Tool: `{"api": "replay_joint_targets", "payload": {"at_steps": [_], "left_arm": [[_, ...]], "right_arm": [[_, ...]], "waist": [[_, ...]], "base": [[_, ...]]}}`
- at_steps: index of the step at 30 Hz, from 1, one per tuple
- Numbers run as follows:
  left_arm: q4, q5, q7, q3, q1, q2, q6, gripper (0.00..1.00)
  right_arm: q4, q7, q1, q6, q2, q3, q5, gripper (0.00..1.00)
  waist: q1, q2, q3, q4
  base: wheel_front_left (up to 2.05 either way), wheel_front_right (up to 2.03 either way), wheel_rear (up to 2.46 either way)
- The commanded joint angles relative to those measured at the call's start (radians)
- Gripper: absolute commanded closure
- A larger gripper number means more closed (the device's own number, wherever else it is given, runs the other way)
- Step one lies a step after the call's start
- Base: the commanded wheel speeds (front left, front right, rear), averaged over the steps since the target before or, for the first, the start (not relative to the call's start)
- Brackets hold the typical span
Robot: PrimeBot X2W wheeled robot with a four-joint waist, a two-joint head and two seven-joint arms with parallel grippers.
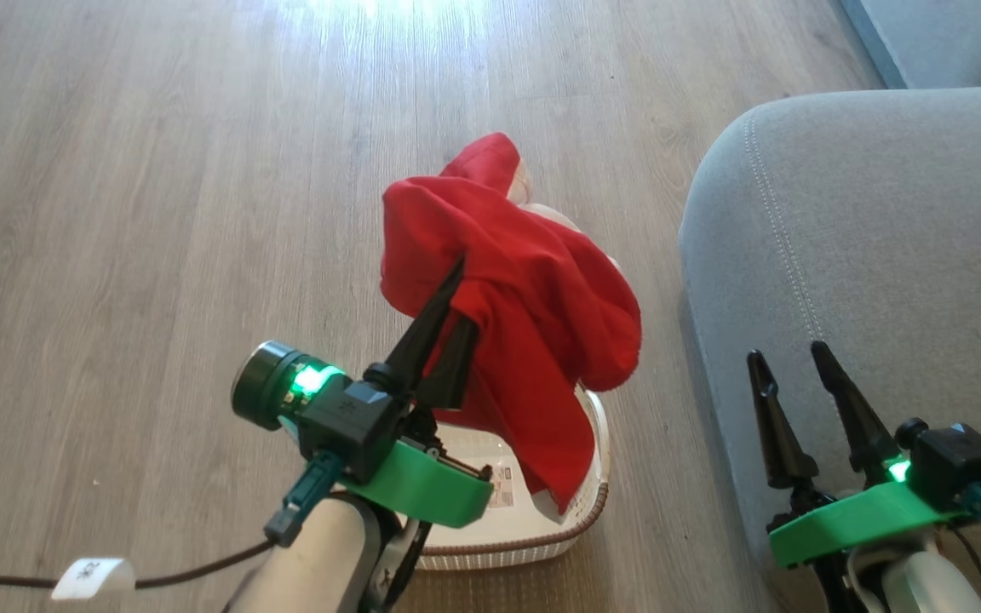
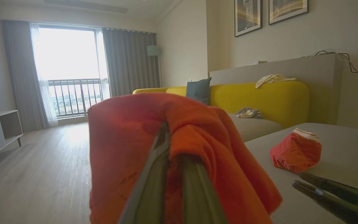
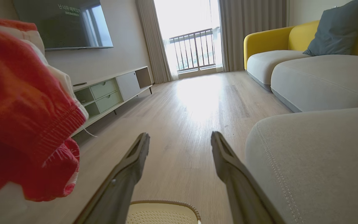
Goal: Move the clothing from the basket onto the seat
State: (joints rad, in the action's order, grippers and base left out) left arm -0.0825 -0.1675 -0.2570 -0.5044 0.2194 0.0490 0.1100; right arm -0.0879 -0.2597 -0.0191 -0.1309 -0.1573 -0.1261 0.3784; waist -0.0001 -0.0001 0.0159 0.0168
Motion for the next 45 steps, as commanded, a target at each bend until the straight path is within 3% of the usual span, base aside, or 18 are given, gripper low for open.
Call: {"api": "replay_joint_targets", "payload": {"at_steps": [1, 8, 13, 20, 32, 45], "left_arm": [[-0.036, 0.001, -0.005, 0.045, 0.036, 0.001, 0.005, 1.0], [-0.025, 0.006, -0.005, 0.058, 0.036, 0.001, -0.001, 1.0], [-0.019, 0.008, -0.005, 0.058, 0.035, 0.001, -0.004, 1.0], [-0.012, 0.01, -0.005, 0.049, 0.034, 0.001, -0.008, 1.0], [0.004, 0.031, -0.005, -0.041, 0.042, 0.001, -0.044, 1.0], [0.02, 0.025, -0.005, -0.152, 0.056, 0.001, -0.082, 1.0]], "right_arm": [[0.05, -0.002, 0.03, 0.0, -0.024, -0.031, 0.003, 0.0], [0.158, -0.002, 0.026, 0.0, -0.088, -0.12, 0.017, 0.0], [0.227, -0.002, 0.029, 0.0, -0.168, -0.249, 0.003, 0.0], [0.27, -0.002, 0.059, 0.0, -0.24, -0.347, -0.034, 0.0], [0.211, -0.002, 0.143, 0.0, -0.264, -0.395, -0.074, 0.0], [0.1, -0.002, 0.275, 0.0, -0.31, -0.568, -0.09, 0.0]], "waist": [[0.0001, 0.0001, -0.001, 0.001], [0.0001, 0.0001, -0.002, 0.005], [0.0001, 0.0001, -0.002, 0.0], [0.0001, 0.0001, -0.005, -0.006], [0.0001, 0.0001, -0.011, -0.027], [0.0001, 0.0001, -0.013, -0.038]], "base": [[0.0, 0.0, 0.0], [0.0, 0.0, 0.0], [0.0, 0.0, 0.0], [0.0, 0.0, 0.0], [0.0, 0.0, 0.0], [0.0, 0.0, 0.0]]}}
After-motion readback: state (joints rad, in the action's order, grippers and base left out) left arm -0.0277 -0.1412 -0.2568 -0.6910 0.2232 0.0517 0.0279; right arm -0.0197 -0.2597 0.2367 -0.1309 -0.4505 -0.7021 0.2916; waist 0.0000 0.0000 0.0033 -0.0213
